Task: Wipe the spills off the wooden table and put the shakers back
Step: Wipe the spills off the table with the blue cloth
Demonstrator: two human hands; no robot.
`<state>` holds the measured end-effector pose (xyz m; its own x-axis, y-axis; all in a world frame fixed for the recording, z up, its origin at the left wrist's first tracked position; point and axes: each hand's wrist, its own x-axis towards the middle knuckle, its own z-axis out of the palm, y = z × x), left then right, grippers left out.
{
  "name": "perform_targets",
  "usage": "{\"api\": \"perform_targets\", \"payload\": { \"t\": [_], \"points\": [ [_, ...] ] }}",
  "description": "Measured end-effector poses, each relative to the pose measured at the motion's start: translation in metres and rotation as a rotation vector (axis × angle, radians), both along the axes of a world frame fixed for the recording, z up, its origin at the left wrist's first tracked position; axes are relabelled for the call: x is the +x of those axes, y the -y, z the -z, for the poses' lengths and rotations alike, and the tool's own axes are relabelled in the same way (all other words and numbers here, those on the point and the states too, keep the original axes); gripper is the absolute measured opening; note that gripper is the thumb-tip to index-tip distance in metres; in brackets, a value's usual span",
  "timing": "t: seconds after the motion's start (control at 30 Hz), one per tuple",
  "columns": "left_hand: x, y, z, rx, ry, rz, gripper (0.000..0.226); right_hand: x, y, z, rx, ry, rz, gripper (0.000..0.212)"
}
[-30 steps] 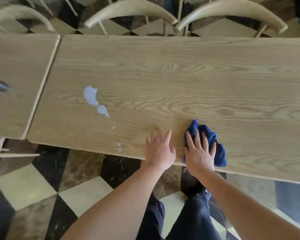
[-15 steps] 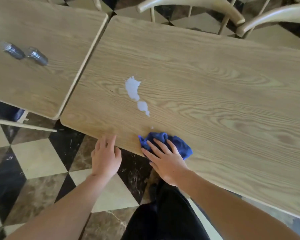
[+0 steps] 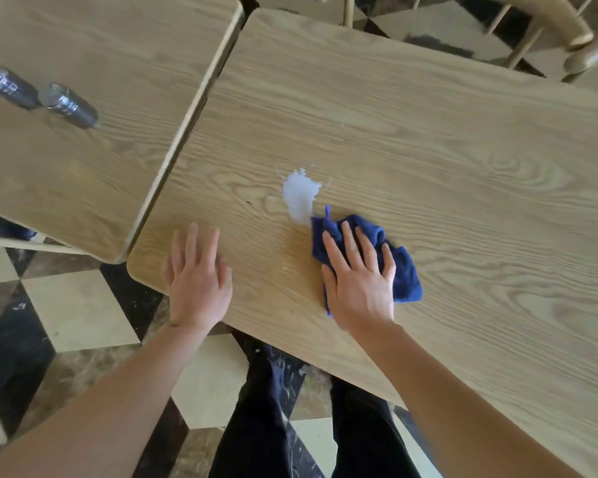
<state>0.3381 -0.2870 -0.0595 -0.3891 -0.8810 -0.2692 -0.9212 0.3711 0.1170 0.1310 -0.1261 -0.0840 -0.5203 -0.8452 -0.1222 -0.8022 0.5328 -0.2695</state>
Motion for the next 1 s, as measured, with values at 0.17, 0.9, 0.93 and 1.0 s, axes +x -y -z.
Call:
{"api": "perform_targets", "payload": {
  "t": [0.17,0.9,0.93,1.0],
  "points": [
    [-0.006,0.044,0.017,-0.06,-0.071,-0.008,0.059,-0.013,0.033,0.006,0.016,-0.061,0.211,0.05],
    [-0.003,0.053,0.028,-0.111,-0.056,0.023,0.067,-0.073,0.33,0.009,-0.017,-0.044,0.224,0.052],
    [-0.004,0.053,0.027,-0.116,-0.059,0.017,0.067,-0.06,0.336,0.009,-0.038,-0.041,0.155,0.052],
    [-0.005,0.055,0.026,-0.12,-0.057,0.014,0.067,-0.035,0.339,0.01,-0.08,-0.058,0.036,0.051]
  ]
}}
